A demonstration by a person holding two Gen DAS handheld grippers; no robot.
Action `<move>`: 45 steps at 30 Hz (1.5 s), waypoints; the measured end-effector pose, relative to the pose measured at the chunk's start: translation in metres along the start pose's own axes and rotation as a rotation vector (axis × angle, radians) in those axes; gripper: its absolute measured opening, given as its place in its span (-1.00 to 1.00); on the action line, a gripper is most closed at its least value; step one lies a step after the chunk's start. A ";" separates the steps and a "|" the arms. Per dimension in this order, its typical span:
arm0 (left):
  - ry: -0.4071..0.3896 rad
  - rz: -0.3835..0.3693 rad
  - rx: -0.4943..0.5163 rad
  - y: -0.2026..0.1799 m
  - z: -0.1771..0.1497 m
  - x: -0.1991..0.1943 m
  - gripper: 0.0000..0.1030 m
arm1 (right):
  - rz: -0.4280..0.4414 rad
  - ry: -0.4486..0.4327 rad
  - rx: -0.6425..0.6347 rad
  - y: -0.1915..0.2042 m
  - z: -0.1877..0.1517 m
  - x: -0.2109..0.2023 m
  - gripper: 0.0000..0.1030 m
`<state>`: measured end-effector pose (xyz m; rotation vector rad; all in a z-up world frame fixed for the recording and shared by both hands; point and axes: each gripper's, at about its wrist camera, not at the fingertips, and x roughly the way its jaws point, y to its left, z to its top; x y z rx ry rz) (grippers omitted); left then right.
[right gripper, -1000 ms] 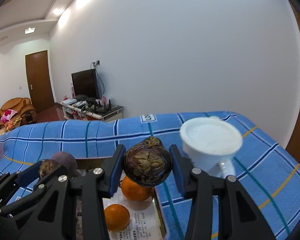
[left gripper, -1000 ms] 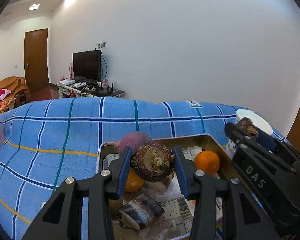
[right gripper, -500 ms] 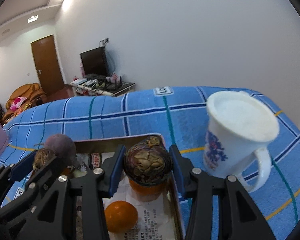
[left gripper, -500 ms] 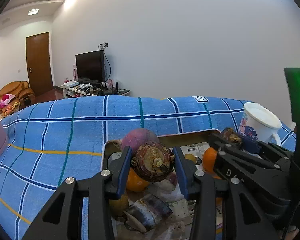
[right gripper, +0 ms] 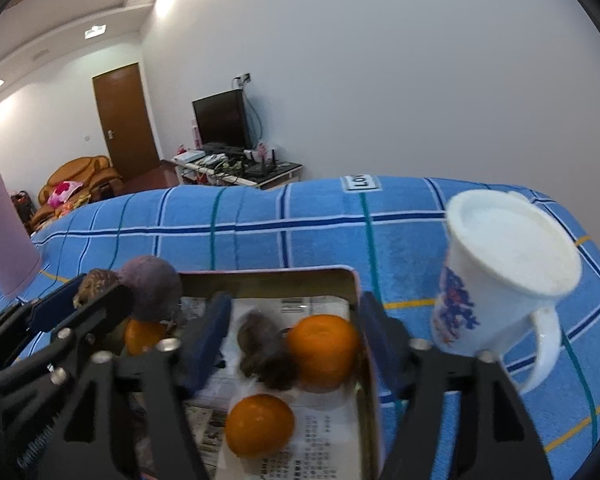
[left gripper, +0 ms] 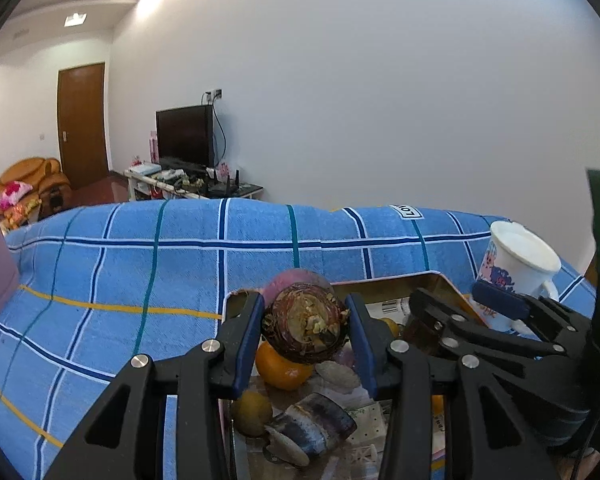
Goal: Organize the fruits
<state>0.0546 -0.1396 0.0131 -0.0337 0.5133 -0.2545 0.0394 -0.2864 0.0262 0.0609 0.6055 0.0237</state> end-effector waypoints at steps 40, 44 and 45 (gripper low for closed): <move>-0.153 0.160 0.128 -0.014 -0.027 -0.050 0.74 | -0.211 -0.501 0.071 0.016 -0.042 -0.129 1.00; -0.163 0.155 0.128 -0.012 -0.033 -0.061 0.74 | -0.242 -0.525 0.034 0.027 -0.050 -0.141 1.00; -0.165 0.152 0.127 -0.011 -0.034 -0.064 0.74 | -0.242 -0.519 0.032 0.029 -0.051 -0.143 1.00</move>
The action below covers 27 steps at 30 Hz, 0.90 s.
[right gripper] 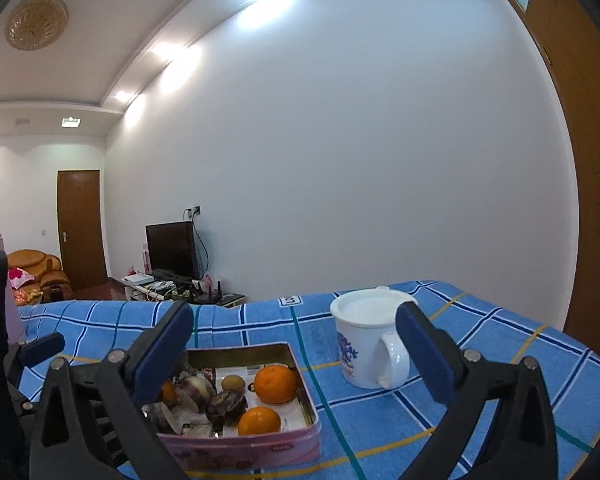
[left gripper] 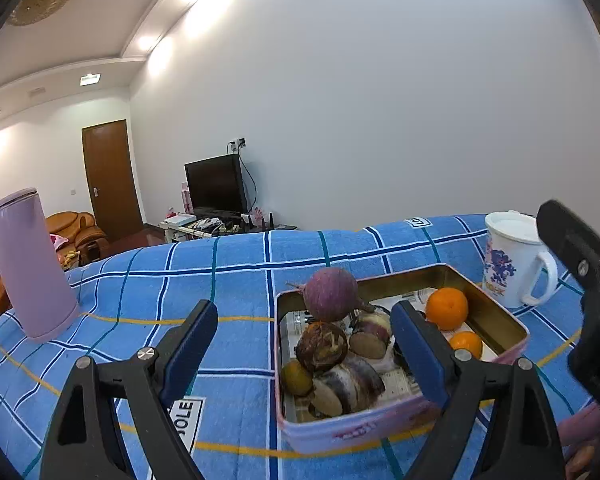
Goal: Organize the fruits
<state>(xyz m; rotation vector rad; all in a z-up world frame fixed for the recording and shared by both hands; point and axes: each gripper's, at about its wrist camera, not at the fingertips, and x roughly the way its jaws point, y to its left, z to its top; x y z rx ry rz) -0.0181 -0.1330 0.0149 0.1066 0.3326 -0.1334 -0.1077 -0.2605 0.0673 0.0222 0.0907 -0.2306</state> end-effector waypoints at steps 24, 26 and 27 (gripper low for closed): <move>-0.051 -0.042 -0.038 0.014 -0.015 -0.046 0.74 | -0.078 -0.148 0.027 0.000 -0.001 -0.067 1.00; -0.049 -0.042 -0.038 0.015 -0.016 -0.045 0.74 | -0.080 -0.146 0.028 0.000 -0.001 -0.066 1.00; -0.048 -0.042 -0.040 0.015 -0.016 -0.046 0.74 | -0.079 -0.145 0.029 0.000 -0.001 -0.067 1.00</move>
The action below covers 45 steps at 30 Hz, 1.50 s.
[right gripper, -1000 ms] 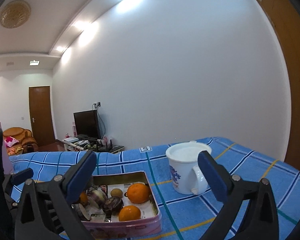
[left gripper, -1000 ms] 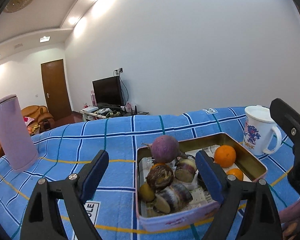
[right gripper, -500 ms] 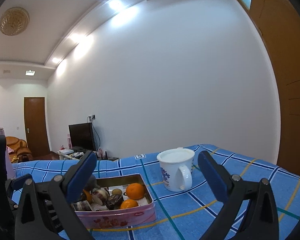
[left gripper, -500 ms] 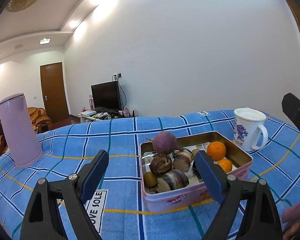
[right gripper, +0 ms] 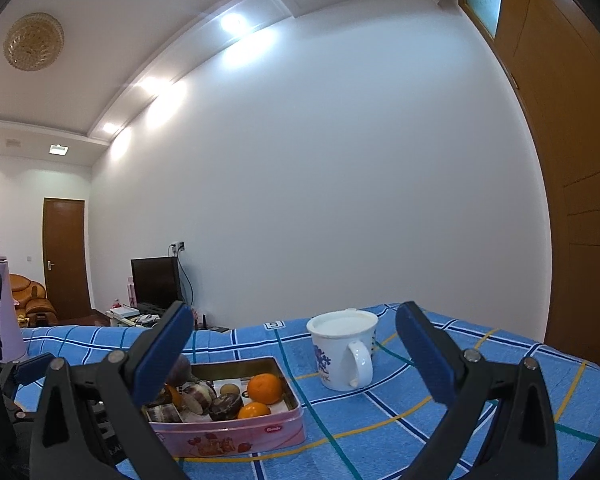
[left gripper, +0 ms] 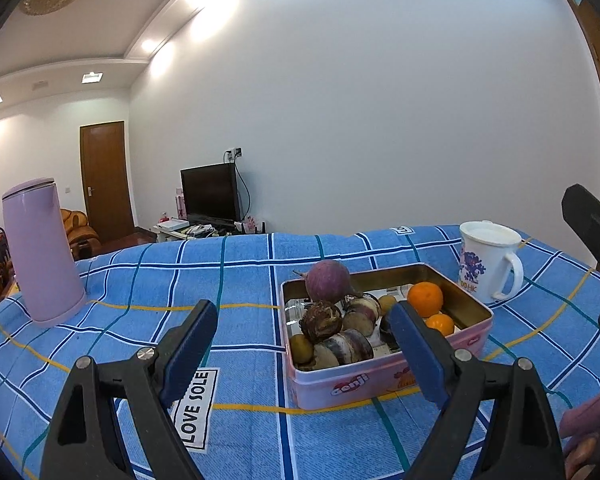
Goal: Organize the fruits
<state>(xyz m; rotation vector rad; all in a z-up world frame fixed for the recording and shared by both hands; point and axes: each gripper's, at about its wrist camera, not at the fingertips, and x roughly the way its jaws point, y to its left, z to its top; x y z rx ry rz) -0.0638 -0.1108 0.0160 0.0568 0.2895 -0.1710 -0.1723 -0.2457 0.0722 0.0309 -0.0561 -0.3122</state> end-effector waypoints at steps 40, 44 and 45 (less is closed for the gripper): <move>0.019 0.003 0.002 0.000 0.002 0.001 0.74 | -0.018 0.006 0.005 -0.002 0.001 -0.002 1.00; 0.019 0.003 0.002 0.000 0.002 0.001 0.74 | -0.018 0.006 0.005 -0.002 0.001 -0.002 1.00; 0.019 0.003 0.002 0.000 0.002 0.001 0.74 | -0.018 0.006 0.005 -0.002 0.001 -0.002 1.00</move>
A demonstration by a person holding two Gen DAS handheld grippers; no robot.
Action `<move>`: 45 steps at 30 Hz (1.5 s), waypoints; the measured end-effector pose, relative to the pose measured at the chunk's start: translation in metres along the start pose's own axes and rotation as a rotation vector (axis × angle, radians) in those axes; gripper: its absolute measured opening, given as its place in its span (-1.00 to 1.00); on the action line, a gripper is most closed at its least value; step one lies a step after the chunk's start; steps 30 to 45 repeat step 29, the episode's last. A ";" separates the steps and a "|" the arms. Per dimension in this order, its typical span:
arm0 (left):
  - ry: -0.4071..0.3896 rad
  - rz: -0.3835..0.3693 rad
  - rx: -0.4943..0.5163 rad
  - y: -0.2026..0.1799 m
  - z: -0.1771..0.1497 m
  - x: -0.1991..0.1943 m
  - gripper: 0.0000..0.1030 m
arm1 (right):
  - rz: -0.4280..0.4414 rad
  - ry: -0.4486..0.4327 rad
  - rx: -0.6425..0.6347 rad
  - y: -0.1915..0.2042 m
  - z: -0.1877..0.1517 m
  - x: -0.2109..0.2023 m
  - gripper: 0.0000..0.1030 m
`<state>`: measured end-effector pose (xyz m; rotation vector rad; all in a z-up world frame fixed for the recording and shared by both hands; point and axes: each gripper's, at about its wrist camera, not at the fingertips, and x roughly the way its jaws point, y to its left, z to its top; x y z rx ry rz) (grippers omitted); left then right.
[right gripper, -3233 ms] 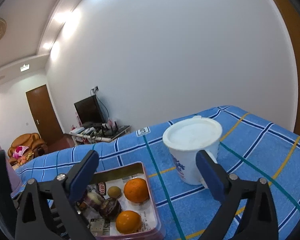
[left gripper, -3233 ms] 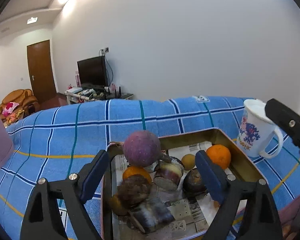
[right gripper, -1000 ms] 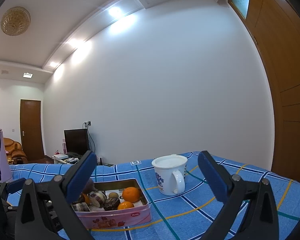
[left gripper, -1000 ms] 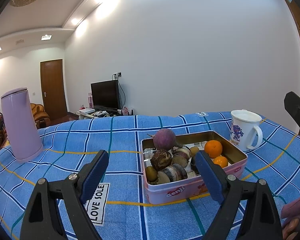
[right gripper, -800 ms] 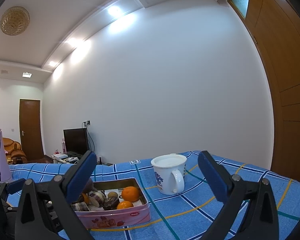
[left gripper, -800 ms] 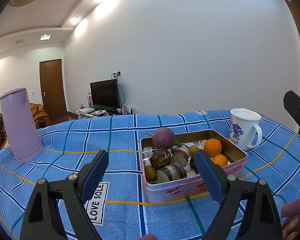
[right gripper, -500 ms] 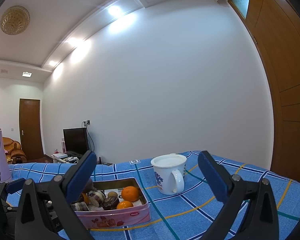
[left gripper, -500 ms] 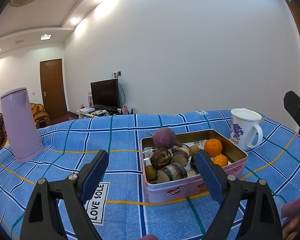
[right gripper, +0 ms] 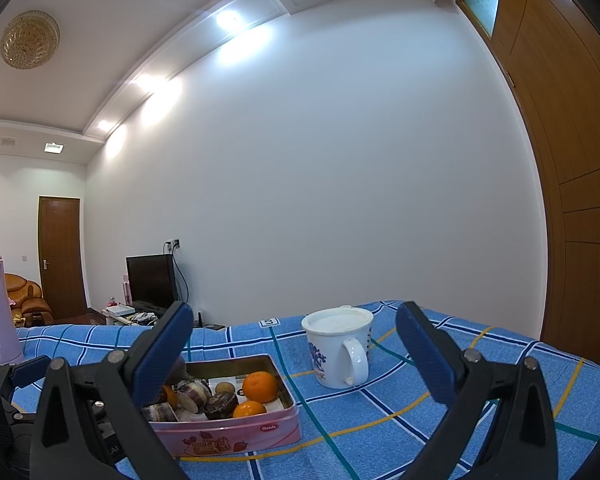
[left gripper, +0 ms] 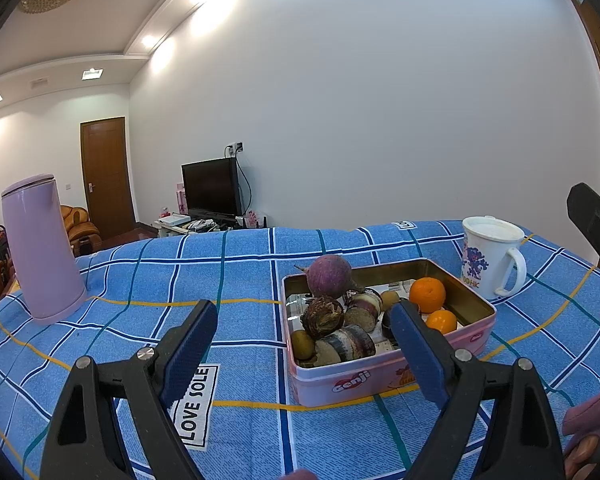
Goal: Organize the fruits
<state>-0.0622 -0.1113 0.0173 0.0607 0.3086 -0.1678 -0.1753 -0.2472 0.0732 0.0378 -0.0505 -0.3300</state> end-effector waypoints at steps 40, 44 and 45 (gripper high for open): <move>0.034 -0.018 -0.010 -0.002 -0.001 0.007 0.74 | -0.006 0.016 -0.001 -0.003 -0.003 0.002 1.00; 0.034 -0.018 -0.010 -0.002 -0.001 0.007 0.74 | -0.006 0.016 -0.001 -0.003 -0.003 0.002 1.00; 0.034 -0.018 -0.010 -0.002 -0.001 0.007 0.74 | -0.006 0.016 -0.001 -0.003 -0.003 0.002 1.00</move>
